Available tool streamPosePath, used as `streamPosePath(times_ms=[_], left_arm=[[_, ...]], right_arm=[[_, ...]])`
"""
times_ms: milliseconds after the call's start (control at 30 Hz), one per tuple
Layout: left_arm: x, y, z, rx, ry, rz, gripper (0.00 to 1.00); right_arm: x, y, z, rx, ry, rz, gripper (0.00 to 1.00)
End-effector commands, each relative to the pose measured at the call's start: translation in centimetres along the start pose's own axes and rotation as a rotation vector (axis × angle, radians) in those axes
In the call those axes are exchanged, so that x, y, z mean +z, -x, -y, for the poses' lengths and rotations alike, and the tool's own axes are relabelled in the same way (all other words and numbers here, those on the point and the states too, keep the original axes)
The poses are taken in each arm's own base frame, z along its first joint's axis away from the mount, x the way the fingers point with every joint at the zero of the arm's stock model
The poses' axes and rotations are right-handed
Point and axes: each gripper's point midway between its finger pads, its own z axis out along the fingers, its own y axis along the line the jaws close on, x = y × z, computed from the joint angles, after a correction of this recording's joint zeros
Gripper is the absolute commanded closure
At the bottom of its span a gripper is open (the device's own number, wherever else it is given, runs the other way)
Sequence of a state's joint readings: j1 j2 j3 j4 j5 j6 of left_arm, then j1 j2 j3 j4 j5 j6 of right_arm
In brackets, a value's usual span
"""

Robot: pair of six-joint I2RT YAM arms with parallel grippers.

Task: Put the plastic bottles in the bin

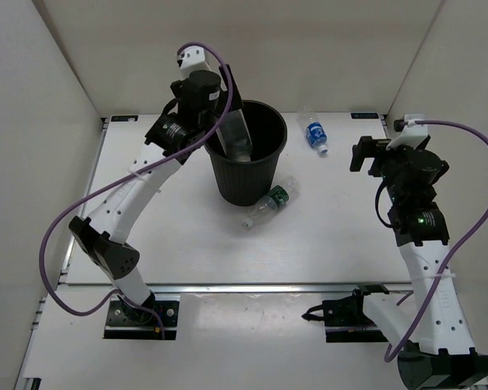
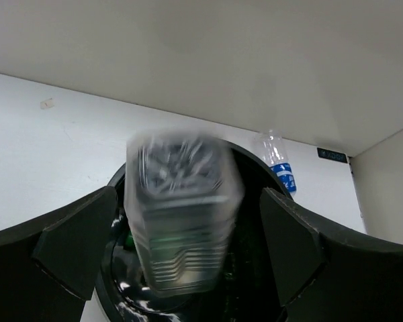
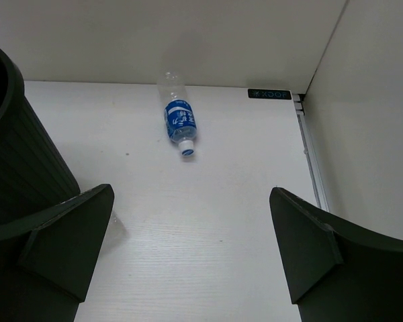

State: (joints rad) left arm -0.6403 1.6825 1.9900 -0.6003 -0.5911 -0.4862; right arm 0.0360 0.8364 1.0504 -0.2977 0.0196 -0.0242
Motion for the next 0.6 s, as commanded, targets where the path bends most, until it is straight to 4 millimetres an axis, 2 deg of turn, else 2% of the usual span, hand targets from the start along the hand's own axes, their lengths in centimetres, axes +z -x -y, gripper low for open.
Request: streamPosePath(times_ms=[0, 67, 167, 333, 400, 433, 567], left_arm=[[-2.4, 2.4, 1.6, -0.022, -0.089, 0.027, 0.01], [-3.2, 3.2, 2.0, -0.002, -0.114, 0.039, 0.01], [-3.0, 2.9, 2.3, 0.032, -0.126, 0.005, 0.01], [-4.9, 2.8, 2.4, 0.093, -0.194, -0.011, 0.01], [-5.7, 1.7, 2.0, 0.148, -0.221, -0.047, 0.01], [-7.0, 1.3, 2.6, 0.165, -0.281, -0.070, 0.01], [-9.6, -3.5, 0.4, 0.242, -0.336, -0.219, 0.01]], right_arm=[[0.5, 0.6, -0.6, 0.017, 0.032, 0.029, 0.01], [0.9, 0.0, -0.8, 0.021, 0.042, 0.008, 0.01], [1.2, -0.5, -1.1, 0.017, 0.048, -0.014, 0.01], [1.7, -0.8, -1.3, 0.024, 0.062, -0.028, 0.01], [2.0, -1.3, -1.2, 0.025, 0.062, -0.049, 0.01], [2.1, -1.4, -0.9, 0.026, 0.055, -0.054, 0.01], [2.3, -1.5, -1.1, 0.026, 0.086, -0.067, 0.01]])
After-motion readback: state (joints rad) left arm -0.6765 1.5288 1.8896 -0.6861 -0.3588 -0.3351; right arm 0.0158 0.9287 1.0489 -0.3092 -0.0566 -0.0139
